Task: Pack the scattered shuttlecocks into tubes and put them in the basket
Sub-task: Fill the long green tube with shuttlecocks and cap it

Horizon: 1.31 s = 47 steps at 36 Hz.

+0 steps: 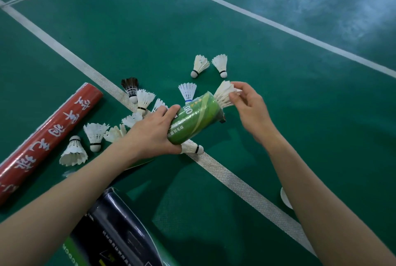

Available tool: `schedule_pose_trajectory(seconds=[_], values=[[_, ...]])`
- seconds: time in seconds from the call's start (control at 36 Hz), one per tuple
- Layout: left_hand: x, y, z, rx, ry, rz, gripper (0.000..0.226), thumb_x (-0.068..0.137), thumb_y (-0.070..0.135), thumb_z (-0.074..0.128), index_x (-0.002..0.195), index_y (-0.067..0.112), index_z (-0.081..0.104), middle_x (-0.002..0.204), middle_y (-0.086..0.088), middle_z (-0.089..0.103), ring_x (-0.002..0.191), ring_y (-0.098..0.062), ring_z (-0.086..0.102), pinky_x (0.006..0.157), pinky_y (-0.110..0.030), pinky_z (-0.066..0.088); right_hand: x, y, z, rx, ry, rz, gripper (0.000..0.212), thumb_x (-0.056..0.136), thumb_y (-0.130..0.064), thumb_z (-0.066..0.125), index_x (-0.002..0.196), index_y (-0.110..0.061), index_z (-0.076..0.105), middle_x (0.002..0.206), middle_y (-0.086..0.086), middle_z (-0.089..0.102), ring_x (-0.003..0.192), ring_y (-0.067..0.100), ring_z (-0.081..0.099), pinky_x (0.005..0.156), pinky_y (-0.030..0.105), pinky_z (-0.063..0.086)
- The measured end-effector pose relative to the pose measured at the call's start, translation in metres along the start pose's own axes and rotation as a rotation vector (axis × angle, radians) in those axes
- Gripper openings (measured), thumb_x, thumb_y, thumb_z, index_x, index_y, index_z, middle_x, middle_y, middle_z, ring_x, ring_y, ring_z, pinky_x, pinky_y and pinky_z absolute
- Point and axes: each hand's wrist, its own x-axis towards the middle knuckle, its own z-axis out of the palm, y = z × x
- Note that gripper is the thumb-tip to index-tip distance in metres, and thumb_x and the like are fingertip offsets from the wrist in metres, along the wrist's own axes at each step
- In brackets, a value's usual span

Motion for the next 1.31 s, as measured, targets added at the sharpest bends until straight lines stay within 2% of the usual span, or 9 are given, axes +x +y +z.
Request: schedule_pose_trajectory(seconds=[0.14,0.25,0.33,0.44,0.58,0.72,0.92,1.14,1.31], values=[[0.0,0.011,-0.002,0.015,0.007,0.03,0.099,0.066,0.057,0.07,0.142,0.03,0.012,0.117,0.004,0.039,0.104,-0.017,0.047,0.082,-0.033,0.045,-0.022,-0.009,0.003,0.058,-0.024,0.005,0.036,0.102,-0.032,0.037,0.137,-0.032,0.046,0.133,-0.008,0.054,0.121,0.001,0.047,0.103,0.016,0.033],[0.002,0.014,-0.001,0.041,-0.016,0.036,0.098,0.068,0.054,0.07,0.143,0.026,0.012,0.118,0.002,0.039,0.107,-0.019,0.045,0.087,-0.034,0.044,-0.035,-0.012,0.014,0.14,-0.123,0.022,0.048,0.1,-0.043,0.031,0.143,-0.023,0.039,0.135,-0.02,0.043,0.111,-0.027,0.039,0.093,-0.003,0.03],[0.009,0.014,-0.001,0.065,-0.055,0.02,0.098,0.07,0.05,0.071,0.144,0.023,0.012,0.119,0.0,0.037,0.107,-0.02,0.044,0.086,-0.036,0.044,-0.039,-0.011,0.023,0.121,-0.202,0.046,0.061,0.092,-0.057,0.029,0.145,-0.027,0.036,0.14,-0.015,0.044,0.126,-0.009,0.04,0.105,0.011,0.029],[0.031,0.013,0.004,0.093,-0.033,-0.024,0.094,0.067,0.047,0.072,0.14,0.024,0.017,0.111,-0.002,0.037,0.1,-0.024,0.047,0.08,-0.039,0.048,-0.016,-0.011,0.02,0.122,-0.181,0.082,0.048,0.103,-0.038,0.023,0.146,-0.019,0.036,0.134,-0.018,0.039,0.124,-0.01,0.033,0.09,-0.006,0.025],[0.075,0.015,0.01,0.144,-0.086,-0.157,0.088,0.069,0.047,0.072,0.136,0.02,0.021,0.104,-0.004,0.033,0.097,-0.027,0.049,0.067,-0.034,0.041,0.058,0.027,0.007,-0.056,0.086,0.198,0.033,0.1,-0.032,0.042,0.13,-0.021,0.049,0.101,-0.002,0.06,0.096,0.015,0.057,0.093,0.036,0.046],[0.107,0.006,0.012,0.148,-0.154,-0.219,0.086,0.069,0.043,0.073,0.136,0.019,0.024,0.116,-0.012,0.041,0.103,-0.033,0.051,0.08,-0.04,0.047,0.098,0.06,-0.013,-0.195,0.037,0.389,0.047,0.095,-0.021,0.05,0.141,-0.03,0.042,0.138,0.009,0.045,0.104,0.019,0.05,0.086,0.025,0.036],[0.113,0.006,0.022,0.121,-0.145,-0.24,0.088,0.069,0.045,0.073,0.137,0.02,0.023,0.116,-0.01,0.041,0.102,-0.03,0.051,0.07,-0.035,0.041,0.102,0.076,-0.002,-0.202,0.024,0.456,0.052,0.096,-0.021,0.053,0.145,-0.014,0.037,0.15,0.004,0.037,0.132,0.022,0.04,0.098,0.026,0.032],[0.087,-0.004,0.023,0.071,-0.089,-0.178,0.091,0.067,0.046,0.073,0.136,0.022,0.02,0.107,-0.004,0.038,0.095,-0.026,0.049,0.066,-0.034,0.042,0.086,0.071,-0.011,-0.149,0.469,0.212,0.012,0.087,-0.018,0.064,0.096,-0.011,0.066,0.095,0.003,0.065,0.087,0.018,0.061,0.069,0.016,0.04],[0.062,-0.008,0.019,0.024,-0.058,-0.151,0.093,0.064,0.046,0.074,0.137,0.024,0.019,0.106,-0.003,0.038,0.092,-0.024,0.048,0.077,-0.038,0.048,0.041,0.057,-0.013,-0.01,0.261,0.064,0.017,0.09,-0.007,0.058,0.102,-0.016,0.049,0.089,-0.009,0.054,0.074,0.007,0.053,0.065,0.009,0.043]])
